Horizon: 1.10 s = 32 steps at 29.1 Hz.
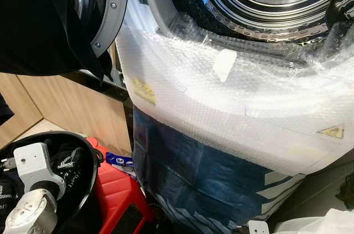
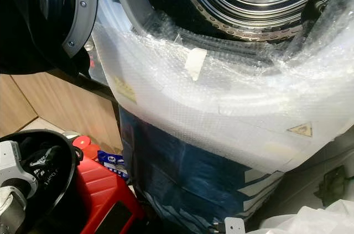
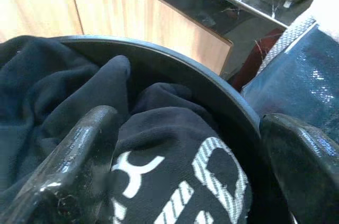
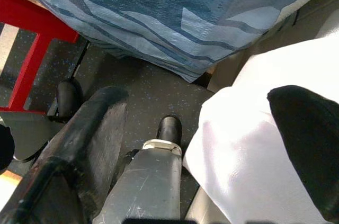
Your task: Clothes washing
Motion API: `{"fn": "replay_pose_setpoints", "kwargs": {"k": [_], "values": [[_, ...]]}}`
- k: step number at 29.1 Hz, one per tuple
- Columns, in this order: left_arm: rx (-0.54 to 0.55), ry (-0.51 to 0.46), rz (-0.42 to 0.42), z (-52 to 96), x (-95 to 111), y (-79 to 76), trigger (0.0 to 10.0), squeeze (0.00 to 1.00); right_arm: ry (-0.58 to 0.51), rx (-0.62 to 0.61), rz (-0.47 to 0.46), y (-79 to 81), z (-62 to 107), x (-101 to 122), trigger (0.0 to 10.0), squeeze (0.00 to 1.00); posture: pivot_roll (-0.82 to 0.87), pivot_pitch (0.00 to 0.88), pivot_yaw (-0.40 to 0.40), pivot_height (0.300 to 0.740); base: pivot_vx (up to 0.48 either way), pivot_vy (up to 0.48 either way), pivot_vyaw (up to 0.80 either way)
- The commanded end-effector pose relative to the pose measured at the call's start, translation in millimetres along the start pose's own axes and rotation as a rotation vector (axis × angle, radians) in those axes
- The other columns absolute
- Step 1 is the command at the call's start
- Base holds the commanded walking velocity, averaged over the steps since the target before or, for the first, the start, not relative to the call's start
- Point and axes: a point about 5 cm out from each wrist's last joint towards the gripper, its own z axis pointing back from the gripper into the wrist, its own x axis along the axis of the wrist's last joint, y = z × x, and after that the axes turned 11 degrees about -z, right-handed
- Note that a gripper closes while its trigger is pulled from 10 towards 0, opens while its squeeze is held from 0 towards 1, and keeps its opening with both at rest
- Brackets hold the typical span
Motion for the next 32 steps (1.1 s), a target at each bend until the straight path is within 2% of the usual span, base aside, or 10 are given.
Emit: {"fn": "replay_pose_setpoints", "kwargs": {"k": [1, 9, 15, 18, 19, 21, 22, 26, 29, 32], "values": [[0.004, 0.003, 0.002, 2.0, 3, 4.0, 10.0, 1.00, 0.011, -0.008, -0.016, -2.2, 0.7, -4, 10.0, 0.00, 0.14, 0.152, -0.022, 0.740, 0.000, 0.000, 0.00], [0.024, 0.049, 0.005, 5.2, -3, 5.9, 10.0, 1.00, 0.012, -0.012, -0.020, -5.2, 1.2, -4, 10.0, 0.00, 0.14, 0.149, -0.027, 0.740, 0.000, 0.000, 0.00], [0.051, 0.063, 0.025, 1.8, -6, 11.0, 10.0, 1.00, 0.017, -0.013, -0.011, -6.1, 1.4, -5, 10.0, 0.00, 0.14, 0.151, -0.030, 0.740, 0.000, 0.000, 0.00], [0.037, 0.071, 0.038, -1.0, -7, 5.8, 10.0, 1.00, 0.020, -0.005, -0.001, -4.7, 1.2, -5, 10.0, 0.00, 0.13, 0.149, -0.031, 0.740, 0.000, 0.000, 0.00], [0.030, 0.074, 0.047, -1.4, -9, 3.3, 10.0, 0.61, 0.018, -0.006, -0.007, -4.7, 1.2, -5, 10.0, 0.00, 0.13, 0.147, -0.033, 0.740, 0.000, 0.000, 0.00], [0.028, 0.076, 0.048, -1.4, -9, 2.7, 10.0, 0.61, 0.017, -0.007, -0.012, -4.5, 1.1, -4, 10.0, 0.00, 0.13, 0.146, -0.033, 0.740, 0.000, 0.000, 0.00], [0.036, 0.078, 0.051, -1.3, -10, 2.9, 10.0, 0.00, 0.018, -0.005, -0.007, -4.2, 1.1, -4, 10.0, 0.00, 0.13, 0.149, -0.033, 0.740, 0.000, 0.000, 0.00], [0.049, 0.092, 0.051, -1.1, -14, 3.8, 10.0, 0.00, 0.018, -0.004, -0.001, -4.0, 1.0, -4, 10.0, 0.00, 0.13, 0.148, -0.036, 0.740, 0.000, 0.000, 0.00], [0.070, 0.122, 0.094, -0.6, -21, 4.9, 10.0, 0.00, 0.019, -0.004, 0.005, -4.3, 1.0, -4, 10.0, 0.00, 0.13, 0.145, -0.036, 0.740, 0.000, 0.000, 0.00], [0.100, 0.133, 0.095, 4.4, -25, 8.0, 10.0, 0.00, 0.018, -0.006, 0.003, -5.3, 0.9, -3, 10.0, 0.00, 0.13, 0.146, -0.034, 0.740, 0.000, 0.000, 0.00]]}}
